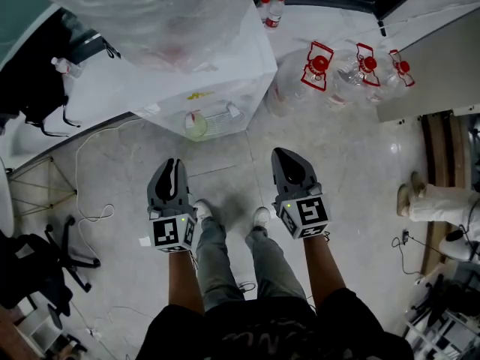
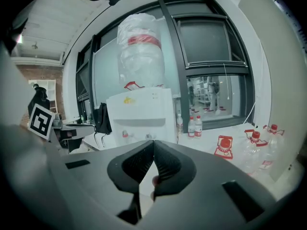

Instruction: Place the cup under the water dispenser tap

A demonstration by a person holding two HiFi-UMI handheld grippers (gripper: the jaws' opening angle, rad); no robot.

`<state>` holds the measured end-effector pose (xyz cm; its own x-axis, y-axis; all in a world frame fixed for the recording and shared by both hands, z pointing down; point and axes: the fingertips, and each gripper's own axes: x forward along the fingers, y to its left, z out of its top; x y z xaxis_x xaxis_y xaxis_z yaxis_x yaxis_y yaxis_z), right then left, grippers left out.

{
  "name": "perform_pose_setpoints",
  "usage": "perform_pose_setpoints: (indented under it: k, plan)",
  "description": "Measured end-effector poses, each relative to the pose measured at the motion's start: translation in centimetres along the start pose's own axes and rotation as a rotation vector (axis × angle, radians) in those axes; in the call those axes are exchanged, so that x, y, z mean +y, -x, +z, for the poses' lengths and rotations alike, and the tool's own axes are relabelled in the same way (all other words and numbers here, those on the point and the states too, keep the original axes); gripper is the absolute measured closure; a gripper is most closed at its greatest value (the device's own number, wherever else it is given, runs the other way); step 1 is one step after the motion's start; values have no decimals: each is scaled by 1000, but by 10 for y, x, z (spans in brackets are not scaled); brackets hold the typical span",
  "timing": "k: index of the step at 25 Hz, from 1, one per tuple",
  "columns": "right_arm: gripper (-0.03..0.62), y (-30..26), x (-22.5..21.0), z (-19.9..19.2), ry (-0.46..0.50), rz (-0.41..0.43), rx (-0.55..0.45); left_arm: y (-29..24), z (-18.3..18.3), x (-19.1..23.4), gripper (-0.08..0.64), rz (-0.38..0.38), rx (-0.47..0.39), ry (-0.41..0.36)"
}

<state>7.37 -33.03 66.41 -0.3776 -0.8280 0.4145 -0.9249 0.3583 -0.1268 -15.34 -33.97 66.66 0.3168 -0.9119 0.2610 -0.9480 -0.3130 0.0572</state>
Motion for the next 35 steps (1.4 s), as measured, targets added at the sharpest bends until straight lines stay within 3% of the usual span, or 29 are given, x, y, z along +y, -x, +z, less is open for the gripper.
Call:
perform_pose_setpoints:
  k: [14,22,35]
  plan:
    - [578,61,17,127,9,-14,-94,46,124,-14,541,17,-16,-3]
    - [578,90,25,174,22,-4,-145,71,173,-26,543,26,-42,2]
    - [578,129,23,217,81,20,-216,106,233,-40,543,64,-108,-18]
